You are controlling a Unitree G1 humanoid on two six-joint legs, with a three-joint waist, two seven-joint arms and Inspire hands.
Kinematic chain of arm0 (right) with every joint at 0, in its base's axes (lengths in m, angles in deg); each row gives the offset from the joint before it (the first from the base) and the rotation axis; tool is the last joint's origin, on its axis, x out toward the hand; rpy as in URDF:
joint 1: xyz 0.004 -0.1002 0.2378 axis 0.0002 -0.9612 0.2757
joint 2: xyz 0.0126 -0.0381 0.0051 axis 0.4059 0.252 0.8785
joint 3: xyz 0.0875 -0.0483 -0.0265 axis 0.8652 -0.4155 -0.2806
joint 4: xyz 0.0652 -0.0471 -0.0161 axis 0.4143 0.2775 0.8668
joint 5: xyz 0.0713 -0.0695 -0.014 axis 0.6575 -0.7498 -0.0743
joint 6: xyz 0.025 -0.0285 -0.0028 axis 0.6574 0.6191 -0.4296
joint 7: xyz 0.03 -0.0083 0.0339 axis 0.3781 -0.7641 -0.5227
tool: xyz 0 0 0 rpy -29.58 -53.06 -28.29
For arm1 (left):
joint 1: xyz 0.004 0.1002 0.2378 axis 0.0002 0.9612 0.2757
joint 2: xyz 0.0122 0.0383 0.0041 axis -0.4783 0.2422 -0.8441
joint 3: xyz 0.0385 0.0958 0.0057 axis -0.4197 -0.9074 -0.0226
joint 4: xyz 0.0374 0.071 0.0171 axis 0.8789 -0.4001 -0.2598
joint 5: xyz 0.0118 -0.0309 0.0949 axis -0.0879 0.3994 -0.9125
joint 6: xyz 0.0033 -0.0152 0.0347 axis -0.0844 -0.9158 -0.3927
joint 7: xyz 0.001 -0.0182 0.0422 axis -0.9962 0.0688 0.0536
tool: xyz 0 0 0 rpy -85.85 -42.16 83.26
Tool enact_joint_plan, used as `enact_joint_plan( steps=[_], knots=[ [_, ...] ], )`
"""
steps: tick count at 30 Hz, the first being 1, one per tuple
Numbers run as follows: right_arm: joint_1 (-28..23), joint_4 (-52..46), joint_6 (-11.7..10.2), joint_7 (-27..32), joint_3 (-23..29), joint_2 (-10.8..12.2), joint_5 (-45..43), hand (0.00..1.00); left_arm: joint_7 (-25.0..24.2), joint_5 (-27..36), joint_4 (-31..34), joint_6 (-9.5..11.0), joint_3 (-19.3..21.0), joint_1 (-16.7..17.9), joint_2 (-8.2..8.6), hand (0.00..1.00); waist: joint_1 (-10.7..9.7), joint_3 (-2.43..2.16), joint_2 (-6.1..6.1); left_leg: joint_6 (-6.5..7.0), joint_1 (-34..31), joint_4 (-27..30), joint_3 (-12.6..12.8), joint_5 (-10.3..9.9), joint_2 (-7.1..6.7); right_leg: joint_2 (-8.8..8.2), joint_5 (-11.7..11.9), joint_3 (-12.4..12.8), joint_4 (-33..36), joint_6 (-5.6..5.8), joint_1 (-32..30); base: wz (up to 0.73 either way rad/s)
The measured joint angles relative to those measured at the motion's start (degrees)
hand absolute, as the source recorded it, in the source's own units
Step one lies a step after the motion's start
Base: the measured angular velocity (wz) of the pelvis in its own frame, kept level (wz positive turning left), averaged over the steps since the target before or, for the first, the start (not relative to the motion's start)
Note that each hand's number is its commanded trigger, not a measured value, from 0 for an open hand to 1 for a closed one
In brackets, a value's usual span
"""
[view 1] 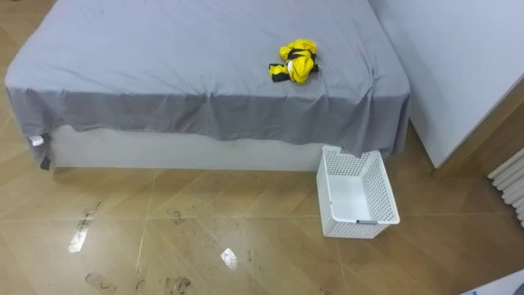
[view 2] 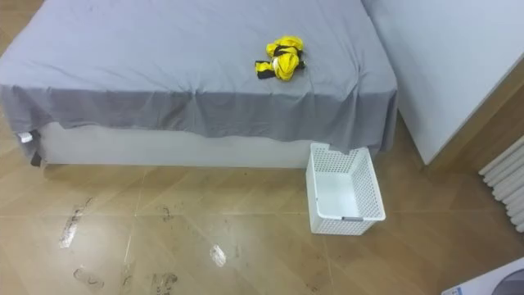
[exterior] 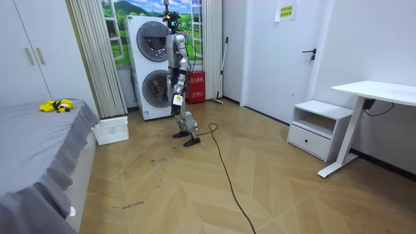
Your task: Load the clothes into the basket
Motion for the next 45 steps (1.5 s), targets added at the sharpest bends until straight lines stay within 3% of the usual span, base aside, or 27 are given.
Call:
enact_joint_plan(
  steps=[4, 11, 16, 20, 23, 25, 26, 27, 28, 29, 30, 31, 32, 33, 34, 35, 37, 38, 39, 40, 41, 42, 43, 44, 45],
  knots=[
    [-0.1, -0.1, 0.6, 0.0, -0.2, 0.2, 1.7, 0.00, 0.1, 0.0, 0.2, -0.1, 0.6, 0.2, -0.05, 0.00, 0.2, 0.14, -0.50, 0.00, 0.0, 0.0, -0.1, 0.0, -0.04, 0.02, -0.4, 0.2, 0.0, -0.02, 0.1, 0.00],
    [-0.3, -0.1, 0.5, 0.1, -0.5, 0.2, 5.5, 0.00, 0.1, 0.1, 0.2, -0.7, 0.1, 0.0, -0.11, 0.00, -0.1, 0.14, -0.37, 0.00, 0.1, 0.1, -0.3, 0.0, -0.06, 0.02, -0.5, 0.1, 0.0, 0.02, 0.3, 0.00],
    [-0.8, -0.1, 0.5, 0.4, -0.3, 0.2, 7.1, 0.00, 0.0, 5.7, -0.5, -0.9, -0.3, 0.1, -0.34, 0.00, -0.1, 0.17, -0.55, 0.00, 0.2, 0.0, -0.3, 0.0, -0.03, 0.07, -0.5, 0.2, 0.1, 0.01, 0.3, 0.00],
    [-0.6, -0.4, 0.6, 0.5, -0.2, 0.3, 5.9, 0.00, -0.2, 6.3, -0.3, -0.9, 0.0, 0.3, -0.24, 0.00, 0.1, 0.13, -0.69, -0.17, 0.1, 0.5, 0.5, -0.3, 0.28, 0.12, -1.0, 0.3, 1.5, -0.25, -0.5, -0.07],
    [-0.4, -0.4, 0.6, 0.4, 0.8, 0.3, 4.6, 0.00, -0.5, 9.1, -0.3, -0.9, 0.4, 0.4, -0.30, 0.00, 0.1, 0.20, -0.46, -0.80, -1.0, 6.2, 0.6, -3.7, 1.64, 1.01, -2.9, 0.3, 4.6, -0.90, -0.7, -0.07],
    [-0.5, -0.3, 0.7, 0.4, 0.8, 0.3, 5.1, 0.00, -1.1, 12.1, -0.3, -0.9, 0.5, 0.1, -0.57, 0.00, 0.4, -0.01, 0.01, -2.06, -2.8, 13.5, 1.1, -7.4, 3.90, 2.40, -6.0, 0.0, 7.9, -2.21, -1.5, -0.14],
    [-0.5, -0.4, 0.5, 0.4, 0.8, 0.5, 5.1, 0.00, -1.2, 13.7, 0.1, -0.8, 0.4, 0.1, -0.87, 0.00, 0.2, -0.06, -0.11, -2.74, -5.2, 19.2, 1.4, -8.0, 4.85, 2.86, -7.5, 0.4, 9.4, -2.95, -2.0, 0.00],
    [-0.6, -0.4, 0.4, 0.4, 0.9, 0.5, 5.3, 0.00, -1.2, 14.7, 0.4, -0.7, 0.4, 0.1, -0.93, 0.00, 0.1, -0.07, -0.12, -2.75, -7.3, 23.6, 1.9, -7.9, 5.39, 3.01, -7.9, 0.8, 10.0, -3.15, -2.4, 0.04],
    [-0.7, -0.4, 0.2, 0.5, 0.9, 0.2, 5.5, 0.00, -1.3, 16.6, 0.9, -0.6, 0.4, -0.2, -0.87, 0.00, 0.2, -0.03, 0.45, -2.00, -11.6, 32.5, 2.2, -6.4, 6.71, 3.23, -8.3, 1.2, 10.5, -3.85, -2.3, 0.00],
    [-0.7, -0.3, 0.2, 0.5, 0.8, 0.0, 5.6, 0.00, -1.3, 17.7, 1.5, -0.4, 0.4, -0.1, -0.79, 0.00, 0.3, 0.00, 0.60, -1.13, -14.0, 36.6, 1.9, -4.8, 7.07, 3.39, -8.4, 1.8, 10.6, -4.25, -1.8, -0.09],
    [-0.8, -0.3, 0.2, 0.6, 0.8, -0.3, 5.8, 0.00, -1.6, 20.0, 2.3, 0.6, 0.2, 0.3, -0.69, 0.00, 0.2, 0.28, 0.02, 0.31, -17.3, 40.0, 1.2, -4.4, 5.79, 2.63, -9.3, 2.6, 11.3, -4.56, -1.2, 0.00],
    [-0.8, -0.4, 0.2, 1.1, 0.8, -0.9, 6.0, 0.00, -2.0, 21.9, 2.6, 1.2, -1.4, -0.1, -0.74, 0.00, -0.1, 0.33, 0.07, 0.66, -20.7, 36.9, 1.5, -4.6, 2.71, 1.35, -9.9, 2.8, 11.3, -4.25, -0.9, 0.04],
    [-0.8, -0.4, 0.3, 1.5, 0.8, -1.1, 6.0, 0.00, -2.4, 23.1, 2.7, 1.7, -2.2, -0.3, -0.69, 0.00, 0.1, 0.32, 0.00, 0.49, -22.3, 33.6, 1.7, -4.3, 1.18, 0.62, -10.4, 3.0, 11.3, -3.73, -1.1, -0.13],
    [-0.6, -0.4, 0.4, 1.9, 0.9, -1.5, 5.7, 0.00, -2.7, 25.4, 3.0, 2.9, -3.0, -0.2, -0.44, 0.00, 0.7, 0.07, -0.42, -0.61, -25.0, 24.5, 2.2, -2.3, -1.68, -0.55, -11.0, 4.1, 11.2, -3.11, -1.2, -0.48],
    [-0.6, -0.4, 0.5, 1.9, 0.8, -1.5, 5.2, 0.00, -2.9, 26.5, 3.0, 3.7, -3.0, -0.2, -0.25, 0.00, 1.6, 0.10, -0.11, -1.02, -27.0, 14.5, 1.9, 1.8, -2.94, -1.14, -11.7, 4.6, 11.0, -2.96, -1.0, -0.57],
    [-0.7, -0.4, 0.6, 1.9, 0.8, -1.4, 4.8, 0.00, -3.0, 26.9, 3.1, 4.1, -2.9, 0.0, -0.27, 0.00, 1.8, 0.15, -0.03, -0.95, -27.8, 11.4, 2.0, 4.5, -2.98, -1.26, -12.1, 4.9, 10.9, -2.94, -0.6, -0.59],
    [-1.3, -0.9, 1.3, 2.1, 0.8, -1.2, 2.6, 0.00, -3.0, 28.8, 3.2, 5.1, -2.3, 1.3, -0.30, 0.00, 1.6, -0.03, -0.04, -0.59, -28.1, 5.0, 2.4, 12.4, -3.00, -2.52, -14.1, 6.5, 9.8, -2.66, 2.3, -0.47],
    [-1.6, -1.1, 1.3, 2.1, 0.9, -1.3, 2.8, 0.00, -3.0, 29.1, 3.2, 5.2, -2.4, 1.4, -0.33, 0.00, 1.5, -0.24, -0.23, 0.57, -28.1, 5.2, 2.9, 14.4, -3.37, -3.04, -14.8, 7.1, 9.5, -2.26, 3.1, -0.32],
    [-1.6, -1.2, 1.3, 2.1, 0.9, -1.4, 3.2, 0.00, -3.3, 29.3, 3.6, 5.4, -2.5, 1.5, -0.41, 0.00, 1.5, -0.42, -0.80, 2.53, -28.6, 6.5, 3.7, 16.4, -4.65, -4.66, -15.9, 7.8, 8.7, -1.38, 4.0, -0.22],
    [-1.6, -1.5, 1.3, 2.0, 1.2, -1.5, 3.1, 0.00, -3.8, 29.2, 3.9, 5.5, -2.5, 1.9, -0.58, 0.00, 1.5, -0.97, -1.82, 5.50, -29.2, 8.5, 5.5, 15.1, -6.40, -6.65, -16.5, 8.6, 8.4, 0.40, 4.6, -0.15],
    [-1.8, -1.6, 1.2, 1.9, 1.8, -1.4, 2.9, 0.00, -3.9, 29.1, 3.8, 5.5, -2.4, 1.7, -0.66, 0.00, 1.5, -1.05, -2.10, 5.71, -29.2, 9.9, 5.7, 13.6, -7.46, -7.39, -16.6, 8.8, 8.2, 0.74, 4.8, -0.04],
    [-2.1, -2.4, 1.1, 1.9, 3.1, -1.4, 2.8, 0.00, -4.3, 28.8, 3.8, 5.6, -2.5, 1.4, -0.75, 0.00, 1.4, -0.62, -2.18, 6.73, -29.3, 12.9, 6.0, 10.4, -8.54, -8.61, -16.4, 8.9, 10.2, 1.23, 4.7, 0.00],
    [-2.6, -2.8, 0.4, 1.8, 3.4, -1.3, 3.1, 0.00, -4.6, 28.6, 3.6, 5.6, -2.6, 1.6, -0.82, 0.00, 1.6, -0.48, -2.22, 7.26, -28.1, 14.8, 6.8, 7.6, -9.10, -9.62, -15.5, 8.9, 15.4, 2.70, 3.9, -0.04],
    [-2.3, -3.0, 0.0, 1.8, 3.4, -1.2, 3.5, 0.00, -4.7, 28.6, 3.4, 5.6, -2.9, 1.7, -0.89, 0.00, 1.8, -0.37, -2.15, 7.41, -27.0, 15.2, 6.9, 6.3, -9.33, -9.96, -14.7, 8.9, 19.1, 3.91, 3.2, -0.08],
    [-2.6, -3.7, -0.4, 1.8, 3.3, -1.0, 4.3, 0.00, -4.7, 28.6, 3.4, 5.6, -3.9, 2.3, -1.19, 0.00, 1.8, -0.19, -2.16, 7.77, -24.0, 14.6, 6.9, 4.4, -10.02, -10.61, -11.3, 8.7, 27.8, 4.98, 0.9, 0.00]
  ],
)
